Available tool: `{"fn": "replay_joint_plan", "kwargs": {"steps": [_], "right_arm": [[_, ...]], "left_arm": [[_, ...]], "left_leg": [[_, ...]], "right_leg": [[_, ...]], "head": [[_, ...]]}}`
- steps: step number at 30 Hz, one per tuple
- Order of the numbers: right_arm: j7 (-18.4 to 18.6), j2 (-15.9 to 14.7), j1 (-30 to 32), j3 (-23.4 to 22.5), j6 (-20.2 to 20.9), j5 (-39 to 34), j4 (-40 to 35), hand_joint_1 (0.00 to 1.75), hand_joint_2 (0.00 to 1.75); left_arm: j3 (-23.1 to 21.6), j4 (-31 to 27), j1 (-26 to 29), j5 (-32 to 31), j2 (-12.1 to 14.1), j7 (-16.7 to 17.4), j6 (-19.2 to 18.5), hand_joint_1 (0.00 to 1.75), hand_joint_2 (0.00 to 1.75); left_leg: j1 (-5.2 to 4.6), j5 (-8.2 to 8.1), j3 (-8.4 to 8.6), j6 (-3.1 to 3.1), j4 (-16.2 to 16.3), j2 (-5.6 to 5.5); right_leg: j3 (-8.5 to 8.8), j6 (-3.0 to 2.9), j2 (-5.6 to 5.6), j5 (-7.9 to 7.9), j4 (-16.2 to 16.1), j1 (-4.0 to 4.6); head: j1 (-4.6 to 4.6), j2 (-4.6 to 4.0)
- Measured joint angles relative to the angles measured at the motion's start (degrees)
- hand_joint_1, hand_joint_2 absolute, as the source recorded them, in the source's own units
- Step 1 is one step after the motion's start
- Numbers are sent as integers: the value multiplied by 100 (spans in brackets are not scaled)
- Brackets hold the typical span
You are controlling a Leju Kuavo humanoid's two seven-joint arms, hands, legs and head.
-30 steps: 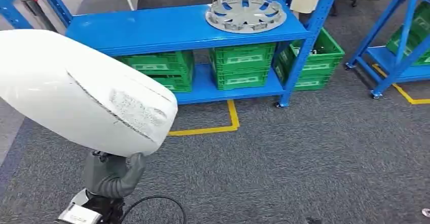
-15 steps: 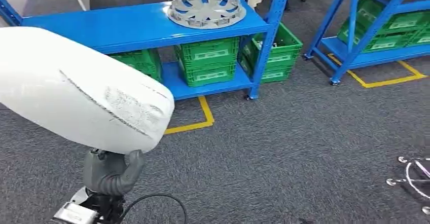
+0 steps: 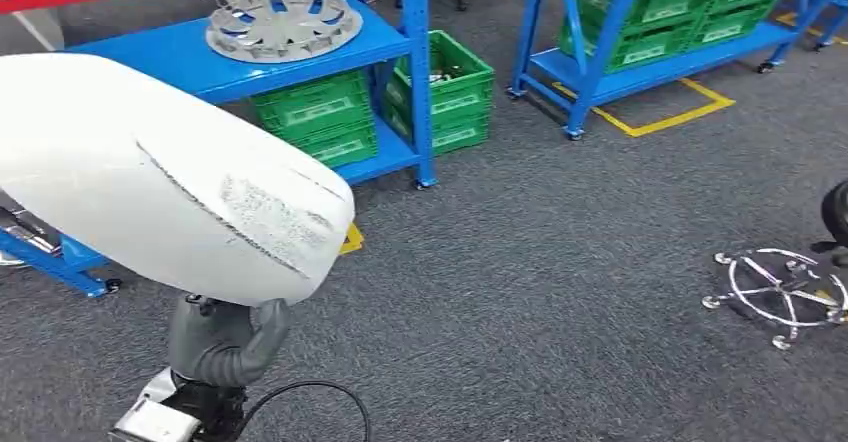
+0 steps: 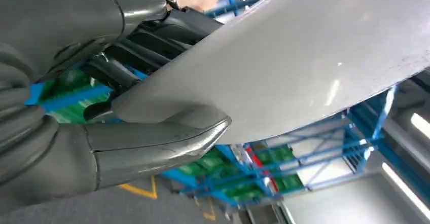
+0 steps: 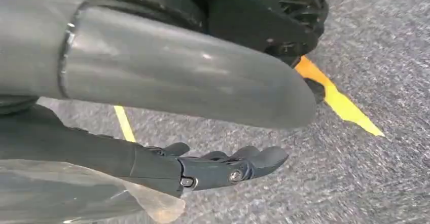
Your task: Take the parts from the cabinet and place them on the table.
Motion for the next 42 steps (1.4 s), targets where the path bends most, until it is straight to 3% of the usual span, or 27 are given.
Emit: {"fn": "replay_joint_plan", "kwargs": {"steps": [2,3,5,6,7,9,11,12,13,14,16,17,19,20,21,22,23,27,29,31,32,34,36,37,38,40,42], "right_arm": [[7,2,10,0,0,0,0,0,0],[9,2,27,0,0,-2,0,0,0],[11,2,44,0,0,-4,0,0,0],[9,4,44,0,-2,-7,0,0,0],[9,20,43,-2,0,-7,2,0,0],[9,24,13,-2,-7,-7,2,0,0],[9,24,58,0,-7,-7,2,0,0],[9,24,79,-2,0,-7,2,0,0],[13,24,79,-2,0,-7,2,0,0],[11,24,62,-2,0,-9,2,0,0],[11,24,42,-2,0,-9,2,0,0],[13,24,49,0,11,-7,2,0,0],[26,26,82,-2,9,-4,2,0,0],[35,26,95,-2,-9,0,2,0,0],[48,26,94,-2,-24,0,2,0,0],[55,46,78,-2,-33,4,2,0,0],[61,46,68,-2,-44,9,2,0,0],[76,50,128,-2,-48,13,2,0,0],[79,72,119,-4,-59,13,2,0,0],[76,92,83,-4,-57,13,2,0,0],[76,96,84,-4,-57,13,2,0,0],[79,98,108,-4,-57,11,2,0,0],[79,98,120,-4,-59,9,2,0,0],[76,103,120,-4,-61,4,2,0,0],[68,114,104,-4,-63,2,2,0,0],[26,111,86,-4,-77,2,2,0,0],[7,114,132,-4,-83,4,2,0,0]], "left_arm": [[18,31,15,17,2,0,-26,175,175],[33,50,29,48,0,0,-42,175,175],[77,74,41,79,-11,2,-57,175,175],[107,81,42,105,-26,0,-59,175,175],[140,91,44,107,-33,0,-68,175,175],[168,107,76,111,-46,2,-74,175,175],[188,114,76,111,-66,2,-76,175,175],[192,116,64,113,-83,0,-81,175,175],[197,120,75,111,-103,0,-98,175,175],[203,122,96,111,-114,0,-111,175,175],[245,151,136,111,-127,0,-131,175,175],[254,166,150,105,-127,0,-142,175,175],[258,166,202,103,-127,0,-127,175,175],[260,166,248,103,-127,0,-105,175,175],[267,155,304,103,-127,0,-70,175,175],[278,142,364,103,-125,0,-44,175,175],[289,120,407,101,-120,0,-20,175,175],[293,103,468,101,-116,0,-6,175,175],[300,81,498,96,-111,0,-6,175,175],[302,79,558,98,-96,0,-4,175,175],[302,79,571,96,-79,0,-4,175,175],[302,79,576,103,-72,0,0,175,175],[302,79,578,101,-72,0,0,175,175],[302,79,580,101,-72,0,0,175,175],[302,76,592,103,-72,0,-9,175,175],[302,66,626,103,-70,0,-28,175,175],[300,66,629,103,-74,0,-31,175,175]], "left_leg": [[-3,-131,-216,21,536,-21],[-4,7,-151,45,421,-23],[-5,470,205,104,-311,-83],[-5,718,445,150,-827,-264],[14,686,542,196,-1073,-642],[-4,674,546,154,-1175,-582],[-3,732,536,201,-1214,-457],[30,775,544,232,-1266,-362],[27,788,534,254,-1267,-291],[22,792,519,263,-1266,-206],[9,794,493,265,-1263,-7],[9,795,482,264,-1259,90],[9,794,486,263,-1258,246],[9,789,495,254,-1257,325],[9,779,509,239,-1257,394],[-10,773,515,209,-1258,451],[-49,757,500,169,-1231,508],[-38,754,549,49,-1256,684],[4,392,391,2,-832,182],[0,-45,8,1,58,7],[-1,-132,-129,4,357,-16],[-3,76,-88,24,279,-25],[-2,581,283,64,-509,-111],[10,748,487,88,-976,-383],[32,668,521,95,-1085,-585],[-3,652,511,103,-1132,-493],[4,699,513,175,-1174,-389]], "right_leg": [[-39,-21,162,30,10,23],[-46,-19,250,40,15,32],[-48,-3,404,57,28,45],[-51,12,482,67,37,46],[-83,47,546,85,59,58],[-193,123,669,133,79,15],[-251,228,812,202,46,3],[-312,227,598,147,111,-3],[-403,261,257,-6,277,29],[-564,289,121,-224,626,19],[-939,333,37,-616,1484,-6],[-1041,355,23,-686,1764,-14],[-805,364,-15,-456,1464,-27],[-474,351,-80,-218,927,-27],[-130,329,-216,-18,361,-22],[28,305,-509,-114,38,29],[72,217,-456,-74,6,54],[33,75,-233,-36,-8,61],[18,1,-112,14,-34,25],[-13,-35,49,34,-33,36],[-24,-43,130,41,-28,47],[-31,-44,289,48,-7,61],[-36,-40,450,49,35,62],[-55,-24,520,43,61,52],[-101,19,588,50,103,81],[-196,99,710,99,108,33],[-255,174,822,138,82,12]], "head": [[4,2],[2,0],[0,2],[2,2],[15,0],[4,2],[7,0],[7,0],[57,0],[85,0],[76,0],[85,0],[83,0],[81,0],[83,2],[83,2],[81,2],[87,2],[53,2],[48,0],[48,0],[50,0],[50,0],[50,0],[59,0],[55,2],[57,2]]}}
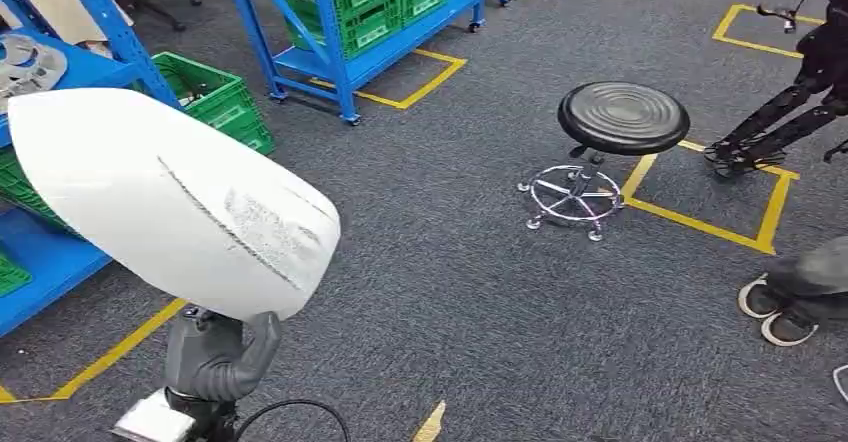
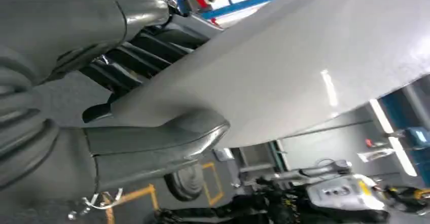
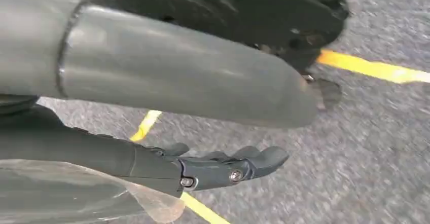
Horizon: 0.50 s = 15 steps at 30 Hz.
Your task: Take the parts from the cabinet and place them on the table.
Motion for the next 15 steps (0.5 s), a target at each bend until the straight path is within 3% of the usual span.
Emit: {"fn": "replay_joint_plan", "kwargs": {"steps": [1,2,3,5,6,7,8,9,10,11,12,15], "right_arm": [[6,0,26,0,7,7,0,0,0],[28,0,33,0,7,13,0,0,0],[52,0,24,0,7,37,0,0,0],[61,0,10,0,9,52,0,0,0],[65,0,12,0,7,59,0,0,0],[70,0,21,0,7,61,0,0,0],[72,0,30,0,7,61,0,0,0],[72,0,37,0,4,61,0,0,0],[72,0,35,0,4,61,0,0,0],[72,0,12,0,2,63,0,0,0],[70,0,-10,0,2,63,0,0,0],[81,0,19,0,2,63,0,0,0]], "left_arm": [[2,0,-12,4,-7,0,9,175,175],[4,0,-6,9,-15,0,9,175,175],[2,0,9,7,-20,0,11,175,175],[11,0,30,-9,-9,0,17,175,175],[11,2,31,-18,-9,0,17,175,175],[11,4,30,-17,-11,0,17,175,175],[11,2,29,-22,-11,0,17,175,175],[11,2,30,-35,-11,0,18,175,175],[11,2,28,-35,-11,0,20,175,175],[11,2,33,-37,-13,0,19,175,175],[11,2,30,-37,-9,0,20,175,175],[11,2,25,-27,-9,0,24,175,175]], "left_leg": [[31,34,14,47,-41,114],[23,45,10,64,-49,154],[16,45,-3,84,-47,253],[4,41,-17,89,-45,439],[4,41,-21,88,-44,525],[5,38,-20,85,-44,605],[5,34,-16,80,-44,673],[6,22,0,62,-44,753],[5,9,18,41,-44,799],[-32,-11,28,8,-39,861],[-52,-27,23,-24,-21,916],[-41,-29,72,-101,-52,1088]], "right_leg": [[-43,6,-139,-46,63,6],[-141,31,-491,-206,265,43],[-342,60,-665,-450,688,29],[-731,88,-780,-818,1532,11],[-823,99,-793,-854,1757,-4],[-767,105,-808,-763,1687,-12],[-585,103,-836,-574,1379,-18],[-234,86,-923,-308,777,-18],[44,72,-1099,-152,312,-11],[210,62,-1385,-251,10,59],[232,-4,-1290,-209,-10,62],[187,-75,-1102,-204,-7,86]], "head": [[-2,-2],[53,-2],[83,-2],[79,-2],[83,-2],[81,-2],[81,0],[81,-2],[83,-2],[85,-2],[83,-2],[94,-2]]}}
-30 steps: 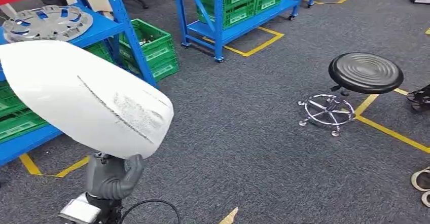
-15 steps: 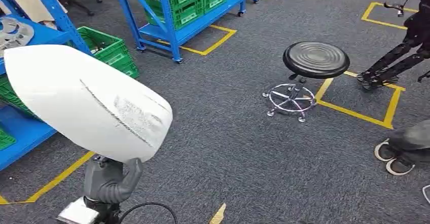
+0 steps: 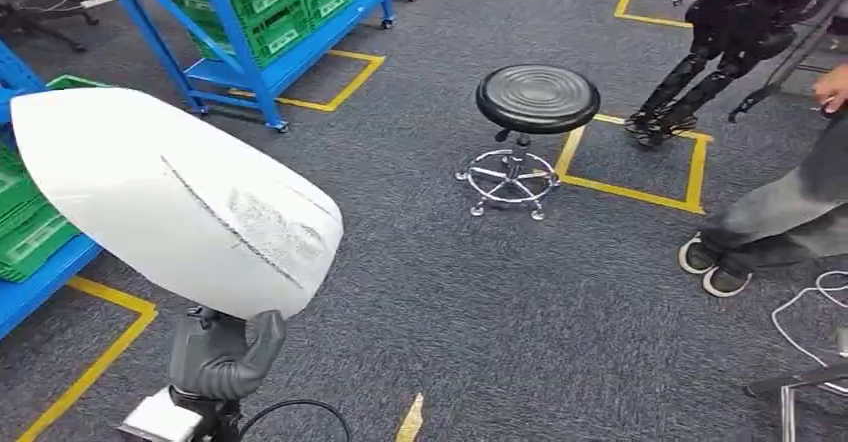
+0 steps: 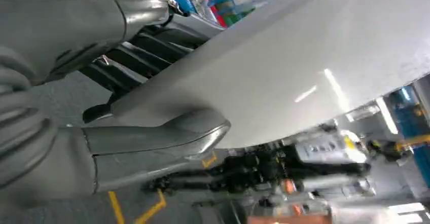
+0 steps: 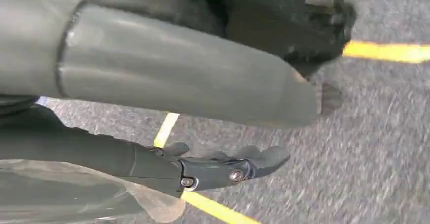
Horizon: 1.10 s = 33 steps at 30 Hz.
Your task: Take the parts from the cabinet and place them on the table.
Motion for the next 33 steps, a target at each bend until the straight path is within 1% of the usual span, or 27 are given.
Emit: {"fn": "replay_joint_plan", "kwargs": {"steps": [1,2,3,4,6,7,9,10,11,12,14,16,17,18,20,21,22,23,24,25,26,27,28,29,31,32,33], "right_arm": [[16,0,15,0,0,4,0,0,0],[16,0,25,0,0,15,0,0,0],[14,0,21,-2,-4,20,0,0,0],[7,0,2,0,-4,28,0,0,0],[38,0,1,0,-4,42,0,0,0],[59,0,11,0,-2,61,0,0,0],[48,0,25,0,-13,94,0,0,0],[27,0,26,0,-17,98,0,0,0],[18,0,22,0,-17,101,0,0,0],[9,0,9,0,-20,109,0,0,0],[-11,0,5,0,-41,133,-2,0,0],[-8,0,44,0,-70,164,0,0,0],[-6,-7,62,0,-74,179,0,0,0],[-13,-7,62,0,-85,186,0,0,0],[-92,-7,29,0,-155,225,-2,0,0],[-148,-7,24,2,-282,262,-2,0,0],[-172,-7,27,6,-447,366,-2,0,0],[-192,-7,38,20,-685,468,-2,0,0],[-218,-7,54,68,-961,588,-4,0,0],[-270,-28,63,96,-1171,593,-4,0,0],[-301,-39,59,94,-1222,557,-4,0,0],[-336,-50,39,92,-1239,492,-7,0,0],[-367,-61,18,87,-1241,416,-9,0,0],[-391,-66,20,83,-1244,360,-11,0,0],[-402,-81,51,66,-1241,315,-11,0,0],[-404,-81,55,52,-1241,302,-13,0,0],[-408,-83,71,41,-1239,286,-13,0,0]], "left_arm": [[-2,-2,-3,38,-7,0,-4,175,175],[-4,-4,-2,90,-7,0,-13,175,175],[-2,-4,3,92,-9,0,-13,175,175],[4,4,29,79,-9,0,11,175,175],[15,35,62,48,-9,0,44,175,175],[20,48,73,88,-11,0,39,175,175],[28,59,74,92,-17,0,6,175,175],[31,70,73,92,-24,0,7,175,175],[31,83,75,129,-39,0,-4,175,175],[35,92,85,208,-52,0,-50,175,175],[72,107,96,230,-94,4,-133,175,175],[122,138,85,214,-135,2,-142,175,175],[144,149,79,252,-175,2,-177,175,175],[164,155,77,276,-192,2,-214,175,175],[223,171,69,276,-236,0,-359,175,175],[247,212,47,289,-240,2,-472,175,175],[277,262,10,308,-255,2,-572,175,175],[297,304,-23,315,-291,2,-632,175,175],[332,359,-60,306,-335,2,-693,175,175],[378,422,-88,258,-383,2,-726,175,175],[411,459,-104,221,-415,2,-732,175,175],[455,498,-108,197,-437,2,-734,175,175],[487,524,-106,193,-455,2,-734,175,175],[520,547,-108,190,-470,2,-732,175,175],[551,590,-117,182,-513,2,-730,175,175],[555,610,-124,179,-527,2,-728,175,175],[568,630,-137,177,-531,2,-715,175,175]], "left_leg": [[26,-60,-4,-49,29,-53],[45,-193,-50,-61,180,-377],[53,-380,-168,-61,465,-546],[52,-655,-417,-63,1027,-671],[41,-910,-805,-60,1806,-732],[36,-828,-852,-47,1853,-736],[31,-354,-644,-2,1288,-764],[31,-1,-395,34,689,-889],[38,163,-239,70,260,-1187],[62,107,-213,77,179,-1396],[14,86,-202,63,105,-1302],[10,118,-180,139,51,-1188],[53,159,-146,180,-18,-1048],[48,163,-134,194,-42,-1004],[31,163,-144,225,-44,-798],[27,157,-150,225,-43,-679],[27,156,-153,224,-43,-599],[28,154,-151,222,-42,-532],[30,146,-149,210,-41,-460],[32,134,-138,192,-40,-380],[34,119,-119,168,-39,-320],[14,97,-90,131,-36,-254],[-26,66,-96,84,-9,-202],[-25,72,-80,58,-16,-161],[-5,64,-41,7,-38,-33],[20,21,-19,-49,-24,-34],[47,-70,-42,-79,70,-357]], "right_leg": [[34,-68,84,44,-55,-54],[33,-93,138,52,-56,-51],[32,-115,186,59,-56,-51],[30,-133,284,61,-55,-46],[28,-151,451,65,-52,-26],[37,-152,540,66,-52,-19],[53,-151,706,66,-41,-9],[64,-149,804,65,-31,-8],[55,-144,872,64,-14,-20],[10,-102,941,67,19,-1],[-79,-22,1064,101,23,-74],[-161,75,1188,134,-22,-89],[-167,74,1123,105,30,-93],[-241,86,855,6,166,-60],[-695,141,425,-444,1047,-69],[-934,169,343,-635,1527,-82],[-1045,191,314,-681,1768,-97],[-1027,205,299,-619,1748,-113],[-883,215,277,-450,1504,-131],[-576,219,215,-195,975,-146],[-254,217,65,4,441,-146],[-11,216,-300,7,1,-124],[70,139,-275,0,-47,-73],[36,91,-191,12,-39,-70],[2,40,-72,3,-33,-39],[39,-16,1,28,-71,-61],[51,-42,65,40,-77,-76]], "head": [[-2,0],[-39,0],[-44,0],[-61,0],[-61,0],[-57,0],[-59,0],[-59,0],[-57,0],[-37,0],[-41,0],[-46,0],[-48,2],[-33,2],[13,0],[13,0],[15,0],[15,2],[18,0],[18,0],[15,0],[22,0],[16,0],[-2,0],[7,0],[7,2],[-20,0]]}}
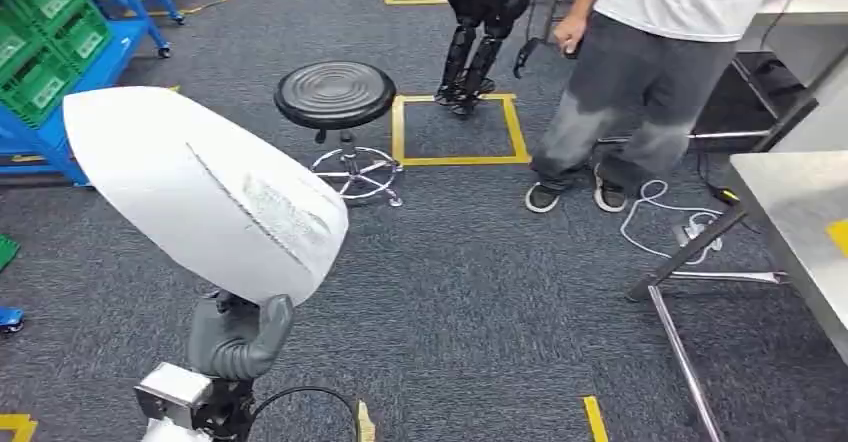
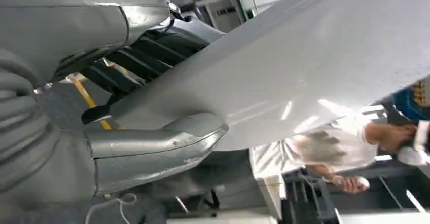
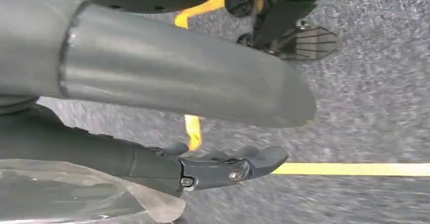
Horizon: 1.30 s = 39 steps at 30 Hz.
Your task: Take the parts from the cabinet and place them on the table.
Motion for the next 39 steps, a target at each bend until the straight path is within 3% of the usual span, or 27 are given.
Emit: {"fn": "replay_joint_plan", "kwargs": {"steps": [1,2,4,6,8,9,10,12,14,16,17,19,20,21,23,24,25,26,29,30,31,32,33,35,36,37,39], "right_arm": [[-15,0,-6,-7,0,-18,0,0,0],[-31,2,-22,-13,0,-33,0,0,0],[-70,15,-38,-20,15,-6,0,0,0],[-87,37,-19,-20,0,24,0,0,0],[-37,78,-18,-22,-65,59,0,0,0],[-4,105,-25,-24,-92,77,0,0,0],[18,138,-44,-24,-134,98,2,0,0],[-70,144,-81,-24,-320,116,2,0,0],[-265,142,-70,-24,-569,158,2,0,0],[-332,96,-68,-24,-671,239,0,0,0],[-284,65,-85,-17,-704,363,0,0,0],[-125,-32,-80,50,-782,533,0,0,0],[-46,-88,-57,70,-901,601,-2,0,0],[2,-142,-30,74,-1063,647,-4,0,0],[-75,-285,33,105,-1501,671,-46,0,0],[-165,-345,47,103,-1656,660,-66,0,0],[-254,-365,32,103,-1709,654,-70,0,0],[-335,-420,21,103,-1711,654,-85,0,0],[-354,-584,64,96,-1679,551,-105,0,0],[-354,-639,67,79,-1674,496,-118,0,0],[-369,-653,68,35,-1704,461,-129,0,0],[-402,-673,62,11,-1784,472,-140,0,0],[-474,-675,48,9,-2054,621,-151,0,0],[-498,-675,51,20,-2290,848,-153,0,0],[-498,-675,58,20,-2315,881,-153,0,0],[-498,-675,65,22,-2326,907,-153,0,0],[-498,-671,69,39,-2361,1006,-151,0,0]], "left_arm": [[22,9,5,-24,-9,-2,24,175,175],[44,22,26,-31,-11,-2,46,175,175],[81,61,100,-26,-22,0,46,175,175],[87,94,135,13,-48,0,13,175,175],[87,142,108,107,-94,0,-85,175,175],[87,184,57,109,-131,-2,-96,175,175],[87,241,-14,114,-151,0,-87,175,175],[112,315,-110,142,-201,0,24,175,175],[192,343,-150,232,-282,-2,151,175,175],[260,363,-181,317,-365,-2,190,175,175],[302,363,-182,367,-376,-2,184,175,175],[334,384,-176,532,-387,-2,157,175,175],[367,413,-175,636,-424,-2,133,175,175],[394,435,-175,702,-451,0,124,175,175],[458,474,-161,778,-514,0,144,175,175],[506,476,-134,824,-531,-2,155,175,175],[555,476,-94,857,-542,-2,151,175,175],[604,474,-51,890,-553,-2,120,175,175],[761,463,56,872,-599,-2,31,175,175],[791,446,86,872,-619,-2,31,175,175],[861,406,132,874,-638,-2,22,175,175],[918,359,190,872,-665,-2,19,175,175],[1019,286,295,837,-691,-2,55,175,175],[1193,195,408,752,-730,-2,114,175,175],[1239,168,438,745,-748,-2,133,175,175],[1294,135,466,741,-761,-2,151,175,175],[1410,30,522,704,-796,-2,216,175,175]], "left_leg": [[9,-182,-117,2,269,-210],[7,-401,-310,9,692,-301],[-9,-691,-758,27,1573,-361],[-26,-464,-825,78,1548,-371],[-54,120,-538,163,744,-482],[-67,390,-379,210,281,-735],[-49,353,-342,254,169,-1012],[-70,302,-296,228,8,-916],[-55,330,-256,255,-88,-780],[-33,363,-195,282,-176,-617],[-35,358,-196,302,-175,-528],[-43,346,-198,311,-170,-345],[-42,337,-197,308,-169,-257],[-42,328,-190,298,-169,-193],[-31,295,-163,260,-158,-66],[-26,268,-139,221,-150,-4],[-74,242,-127,180,-138,50],[-83,217,-123,150,-110,105],[-67,184,-64,87,-120,260],[-40,131,-58,39,-97,229],[-18,-21,-107,15,89,-99],[-11,-217,-240,17,399,-242],[-15,-536,-528,19,1043,-345],[-18,-778,-921,41,1834,-381],[-21,-695,-952,63,1847,-382],[-32,-476,-877,99,1621,-390],[-66,140,-452,203,583,-572]], "right_leg": [[0,-32,64,4,1,-1],[0,-58,140,9,2,3],[2,-88,338,3,8,32],[25,-96,521,-2,11,59],[59,-97,701,-5,12,71],[62,-94,769,-9,12,64],[28,-77,814,-12,29,79],[-72,-10,955,24,43,15],[-110,74,1098,52,0,10],[-254,93,566,-145,268,51],[-476,127,414,-363,689,37],[-911,182,288,-665,1510,7],[-1017,211,255,-666,1695,-17],[-972,236,233,-546,1600,-41],[-505,274,126,-69,724,-83],[-189,296,-87,125,188,-85],[-91,292,-300,-4,10,-5],[-59,193,-192,53,-17,-32],[-91,87,-3,24,17,-3],[-62,46,54,44,-4,-31],[-56,14,112,44,-3,-33],[-54,-15,159,47,-2,-32],[-56,-43,256,47,-1,-24],[-50,-61,431,47,2,6],[-41,-62,504,46,2,17],[-32,-62,591,46,4,28],[-10,-61,768,46,7,34]], "head": [[-9,2],[-24,0],[-31,2],[-28,0],[-28,0],[-28,0],[-6,0],[-31,2],[-44,2],[-13,0],[7,0],[-2,0],[7,0],[0,0],[0,0],[6,0],[13,2],[9,0],[9,0],[-2,0],[-22,0],[-26,2],[-44,2],[-48,0],[-48,0],[-50,0],[-50,0]]}}
